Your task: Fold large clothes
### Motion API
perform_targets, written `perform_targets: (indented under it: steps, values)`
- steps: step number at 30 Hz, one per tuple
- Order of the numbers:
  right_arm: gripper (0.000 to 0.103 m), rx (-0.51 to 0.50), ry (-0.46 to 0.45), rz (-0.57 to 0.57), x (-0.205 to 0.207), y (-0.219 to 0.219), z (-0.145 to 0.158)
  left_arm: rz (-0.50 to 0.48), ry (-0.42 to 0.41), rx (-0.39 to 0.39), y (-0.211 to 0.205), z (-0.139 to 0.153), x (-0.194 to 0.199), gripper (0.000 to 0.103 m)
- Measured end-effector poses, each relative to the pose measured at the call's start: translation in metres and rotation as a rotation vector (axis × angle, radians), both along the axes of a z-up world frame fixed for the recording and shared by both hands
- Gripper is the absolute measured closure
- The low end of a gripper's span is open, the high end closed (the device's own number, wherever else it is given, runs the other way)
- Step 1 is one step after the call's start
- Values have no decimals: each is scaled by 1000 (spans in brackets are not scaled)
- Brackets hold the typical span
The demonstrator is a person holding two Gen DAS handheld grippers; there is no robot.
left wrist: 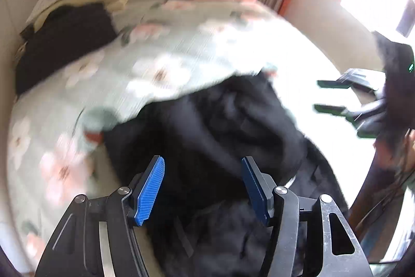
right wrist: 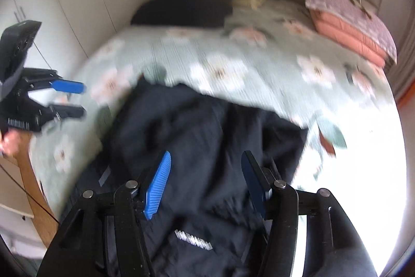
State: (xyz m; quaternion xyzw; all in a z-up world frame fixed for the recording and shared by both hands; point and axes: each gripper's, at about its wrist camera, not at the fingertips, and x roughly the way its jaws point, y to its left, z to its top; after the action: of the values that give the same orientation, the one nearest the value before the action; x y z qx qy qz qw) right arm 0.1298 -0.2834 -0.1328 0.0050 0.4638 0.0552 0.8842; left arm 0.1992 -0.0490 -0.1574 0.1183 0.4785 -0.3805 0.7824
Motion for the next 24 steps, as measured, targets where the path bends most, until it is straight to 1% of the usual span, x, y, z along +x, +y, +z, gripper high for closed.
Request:
perform_targets:
  steps: [2,4,5,6,7,8,9,10,12,13,14,15,17,19,22,24]
  values:
    - [43,-1,10,-29,20,7,-9,6,24,1,-19,-11,9,39]
    - [43,33,46,-39,33,11,-30,23,80,14,-32,-37,20,39]
    - [43,43,70,-34,37,13,-44,27,129,7,-36,-55,21,39]
    - [43,49,110,-30,39,14,-63,24,189,1,-36,-80,23,39]
    - [43,55,148,-30,42,15,-76,32,213,15,-32,-98,21,40]
    - [43,84,193,-24,40,13,-95,48,250,34,-27,-121,18,42]
    - [43,119,237,-19,35,13,-114,56,299,31,-22,-139,15,42]
    - [43,129,264,-23,31,12,-128,66,339,26,-16,-157,10,42]
    - [43,119,325,-29,18,17,-167,87,383,33,-8,-183,3,42]
    - [43,113,338,-29,14,18,-184,96,405,29,-5,-199,-2,42]
    - [43,102,329,-33,9,21,-198,101,402,23,-4,-208,-6,42]
    - [42,89,294,-34,5,24,-205,100,383,19,-4,-213,-10,42]
    - [41,69,241,-37,1,27,-210,85,348,25,-7,-216,-14,42]
    - [41,82,240,-49,1,25,-208,83,358,18,-5,-216,-13,42]
    - [41,134,275,-54,1,17,-189,97,392,-5,0,-201,-11,42]
    - [41,183,275,-71,-3,6,-166,98,374,-5,6,-181,-14,41]
